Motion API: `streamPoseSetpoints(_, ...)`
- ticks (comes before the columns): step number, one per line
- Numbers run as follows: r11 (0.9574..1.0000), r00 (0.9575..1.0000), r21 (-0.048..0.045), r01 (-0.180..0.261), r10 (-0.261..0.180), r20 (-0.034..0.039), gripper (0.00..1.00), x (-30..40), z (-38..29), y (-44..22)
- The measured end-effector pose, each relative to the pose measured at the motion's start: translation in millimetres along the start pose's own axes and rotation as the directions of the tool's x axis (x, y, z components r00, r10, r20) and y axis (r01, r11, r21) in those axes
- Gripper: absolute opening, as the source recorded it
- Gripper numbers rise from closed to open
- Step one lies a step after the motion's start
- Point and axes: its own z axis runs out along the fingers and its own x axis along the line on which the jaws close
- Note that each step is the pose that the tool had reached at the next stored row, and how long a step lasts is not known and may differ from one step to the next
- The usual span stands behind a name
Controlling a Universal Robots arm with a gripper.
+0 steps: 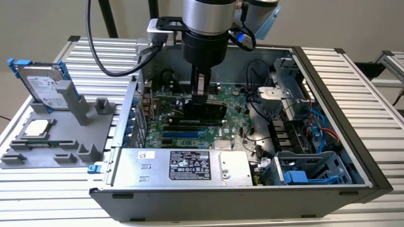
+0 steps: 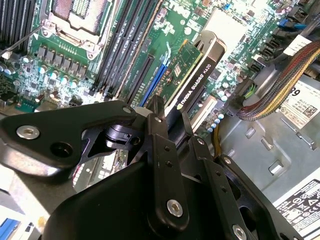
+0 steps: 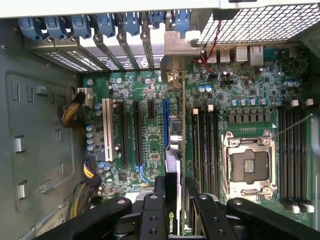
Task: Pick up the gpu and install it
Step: 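Insert the gpu into the slot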
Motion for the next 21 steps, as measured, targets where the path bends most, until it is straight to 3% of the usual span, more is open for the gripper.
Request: streamPoseSetpoints(21, 1.0000, 1.0000, 0.0000, 0.000, 0.000, -0.0002, 0.00, 0.0, 8.9, -0.2)
